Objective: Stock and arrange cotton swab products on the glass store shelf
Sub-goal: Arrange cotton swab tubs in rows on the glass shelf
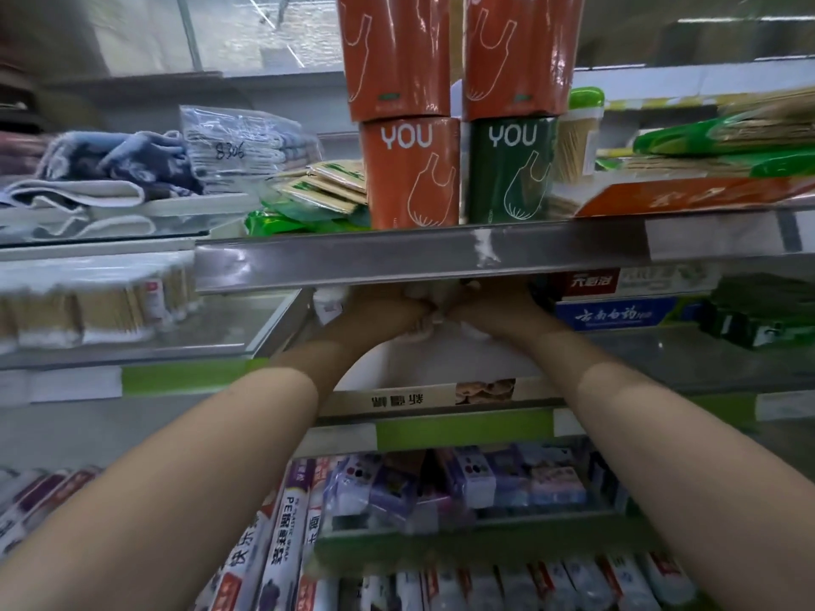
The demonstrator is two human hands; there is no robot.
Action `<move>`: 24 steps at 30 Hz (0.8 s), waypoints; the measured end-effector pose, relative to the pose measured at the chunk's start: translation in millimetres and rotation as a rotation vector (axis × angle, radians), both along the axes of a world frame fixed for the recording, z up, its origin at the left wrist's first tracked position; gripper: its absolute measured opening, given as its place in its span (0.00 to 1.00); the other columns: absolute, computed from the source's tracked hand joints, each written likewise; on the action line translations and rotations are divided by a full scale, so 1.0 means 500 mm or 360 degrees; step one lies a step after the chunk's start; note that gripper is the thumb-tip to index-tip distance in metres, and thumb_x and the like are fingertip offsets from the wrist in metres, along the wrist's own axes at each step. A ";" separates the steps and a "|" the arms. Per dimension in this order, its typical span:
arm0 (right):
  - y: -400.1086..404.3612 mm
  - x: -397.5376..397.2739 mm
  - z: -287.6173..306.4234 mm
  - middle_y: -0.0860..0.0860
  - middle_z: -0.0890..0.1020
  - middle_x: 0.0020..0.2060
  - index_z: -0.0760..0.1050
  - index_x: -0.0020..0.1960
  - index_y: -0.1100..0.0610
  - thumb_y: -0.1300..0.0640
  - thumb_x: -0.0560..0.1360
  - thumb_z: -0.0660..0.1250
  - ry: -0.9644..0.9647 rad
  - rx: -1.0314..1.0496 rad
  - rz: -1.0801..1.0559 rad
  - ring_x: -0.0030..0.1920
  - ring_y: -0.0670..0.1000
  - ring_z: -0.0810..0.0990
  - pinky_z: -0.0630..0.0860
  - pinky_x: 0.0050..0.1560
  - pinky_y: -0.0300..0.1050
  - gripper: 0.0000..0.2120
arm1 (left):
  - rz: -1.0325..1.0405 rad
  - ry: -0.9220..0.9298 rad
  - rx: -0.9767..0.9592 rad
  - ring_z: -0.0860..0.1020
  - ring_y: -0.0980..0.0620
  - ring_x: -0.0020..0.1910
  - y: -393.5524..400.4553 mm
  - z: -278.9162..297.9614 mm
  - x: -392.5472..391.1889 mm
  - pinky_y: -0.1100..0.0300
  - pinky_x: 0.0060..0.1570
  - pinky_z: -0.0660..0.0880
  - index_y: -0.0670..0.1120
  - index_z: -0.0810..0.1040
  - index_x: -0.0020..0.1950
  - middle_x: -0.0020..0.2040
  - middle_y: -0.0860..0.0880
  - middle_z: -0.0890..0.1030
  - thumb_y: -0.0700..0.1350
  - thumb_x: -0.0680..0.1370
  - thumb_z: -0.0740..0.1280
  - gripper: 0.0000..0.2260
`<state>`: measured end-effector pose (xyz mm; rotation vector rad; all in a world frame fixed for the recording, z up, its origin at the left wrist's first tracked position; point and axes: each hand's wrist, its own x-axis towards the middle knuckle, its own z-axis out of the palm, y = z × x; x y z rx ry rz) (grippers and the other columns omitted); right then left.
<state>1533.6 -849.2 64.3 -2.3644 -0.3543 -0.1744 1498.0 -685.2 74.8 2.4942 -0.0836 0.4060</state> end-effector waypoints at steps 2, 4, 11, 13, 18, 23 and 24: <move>-0.003 -0.019 0.006 0.49 0.81 0.47 0.76 0.45 0.50 0.49 0.69 0.72 -0.0015 -0.0001 -0.0040 0.52 0.52 0.80 0.75 0.43 0.41 0.08 | -0.0055 -0.0256 -0.0070 0.78 0.48 0.55 0.008 -0.001 -0.028 0.50 0.59 0.75 0.47 0.79 0.49 0.49 0.47 0.82 0.47 0.73 0.74 0.08; 0.003 -0.047 0.002 0.48 0.82 0.45 0.76 0.43 0.50 0.46 0.68 0.72 -0.0042 0.0015 -0.0048 0.49 0.52 0.81 0.76 0.41 0.41 0.10 | -0.0022 -0.0354 0.0020 0.79 0.46 0.56 0.015 0.004 -0.060 0.51 0.57 0.75 0.44 0.81 0.53 0.52 0.46 0.83 0.46 0.73 0.75 0.11; 0.060 -0.163 0.007 0.49 0.81 0.56 0.75 0.66 0.52 0.55 0.73 0.74 -0.0059 0.0419 -0.0079 0.57 0.53 0.79 0.72 0.50 0.39 0.23 | 0.0191 -0.0180 -0.0048 0.77 0.51 0.51 0.069 0.029 -0.164 0.62 0.45 0.67 0.51 0.77 0.46 0.47 0.53 0.78 0.53 0.77 0.67 0.07; 0.086 -0.203 0.009 0.47 0.79 0.54 0.73 0.68 0.49 0.55 0.72 0.75 -0.0122 0.0498 -0.0125 0.57 0.52 0.79 0.71 0.51 0.40 0.26 | 0.0227 -0.0192 -0.0086 0.73 0.53 0.48 0.086 0.036 -0.203 0.63 0.46 0.67 0.54 0.76 0.47 0.47 0.54 0.76 0.53 0.77 0.69 0.05; 0.170 -0.292 0.005 0.48 0.84 0.50 0.78 0.60 0.51 0.39 0.65 0.76 -0.0196 0.0575 -0.0251 0.53 0.53 0.81 0.79 0.56 0.47 0.28 | 0.0103 -0.0338 -0.0320 0.81 0.49 0.55 0.168 0.021 -0.303 0.60 0.49 0.75 0.48 0.82 0.55 0.51 0.49 0.83 0.48 0.71 0.76 0.14; 0.266 -0.400 0.000 0.46 0.80 0.59 0.75 0.67 0.48 0.46 0.69 0.74 -0.0408 0.0550 -0.0157 0.60 0.49 0.77 0.73 0.58 0.45 0.27 | 0.0048 -0.0452 -0.0312 0.76 0.47 0.65 0.262 0.027 -0.403 0.53 0.65 0.73 0.45 0.79 0.68 0.64 0.45 0.80 0.54 0.70 0.79 0.29; 0.287 -0.419 0.000 0.45 0.80 0.59 0.75 0.67 0.47 0.46 0.70 0.74 -0.0437 0.0562 -0.0145 0.59 0.49 0.76 0.72 0.56 0.44 0.27 | 0.0051 -0.0441 -0.0304 0.75 0.47 0.66 0.284 0.025 -0.419 0.52 0.67 0.72 0.46 0.78 0.69 0.65 0.45 0.79 0.55 0.70 0.79 0.31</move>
